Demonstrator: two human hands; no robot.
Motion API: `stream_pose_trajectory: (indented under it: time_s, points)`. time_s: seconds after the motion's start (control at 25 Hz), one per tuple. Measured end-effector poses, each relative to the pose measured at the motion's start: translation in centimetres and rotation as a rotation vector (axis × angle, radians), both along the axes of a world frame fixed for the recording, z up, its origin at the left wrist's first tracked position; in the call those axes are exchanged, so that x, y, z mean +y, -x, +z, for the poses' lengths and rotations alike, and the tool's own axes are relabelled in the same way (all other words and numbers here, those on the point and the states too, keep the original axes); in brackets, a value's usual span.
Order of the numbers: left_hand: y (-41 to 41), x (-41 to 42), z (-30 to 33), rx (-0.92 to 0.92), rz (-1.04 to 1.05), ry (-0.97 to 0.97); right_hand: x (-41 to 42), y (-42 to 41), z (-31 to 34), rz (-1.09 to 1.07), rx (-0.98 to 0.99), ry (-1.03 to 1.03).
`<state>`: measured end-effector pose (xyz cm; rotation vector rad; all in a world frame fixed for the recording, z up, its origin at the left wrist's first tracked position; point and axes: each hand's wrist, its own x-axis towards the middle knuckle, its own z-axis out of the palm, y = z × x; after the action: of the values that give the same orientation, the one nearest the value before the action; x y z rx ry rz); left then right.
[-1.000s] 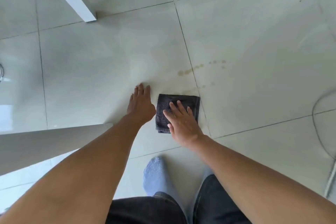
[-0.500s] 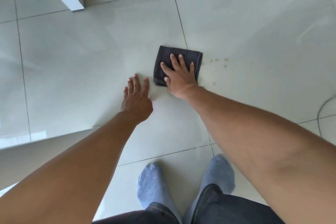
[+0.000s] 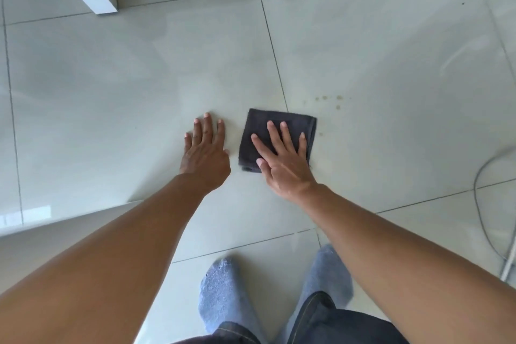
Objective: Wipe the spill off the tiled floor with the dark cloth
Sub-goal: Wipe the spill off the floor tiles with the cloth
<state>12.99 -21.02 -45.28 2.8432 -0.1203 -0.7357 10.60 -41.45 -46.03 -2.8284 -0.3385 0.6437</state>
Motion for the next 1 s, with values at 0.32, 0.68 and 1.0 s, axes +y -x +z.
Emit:
stream_pose_trajectory:
  time_s: [0.32, 0.68, 1.0]
  points:
    - [-1.9, -2.3, 2.5, 0.193, 0.087, -0.093, 1.4, -1.5, 0.4, -0.174, 0.044, -0.033]
    - [-2.2, -3.0, -0.4, 0.029, 0.067, -0.070, -10.4, -0.9, -0.1, -0.515, -0.034, 0.074]
    - [-2.9, -2.9, 0.4, 0.136, 0.026, -0.072, -3.3, -8.0, -0.1, -0.349, 0.019, 0.006]
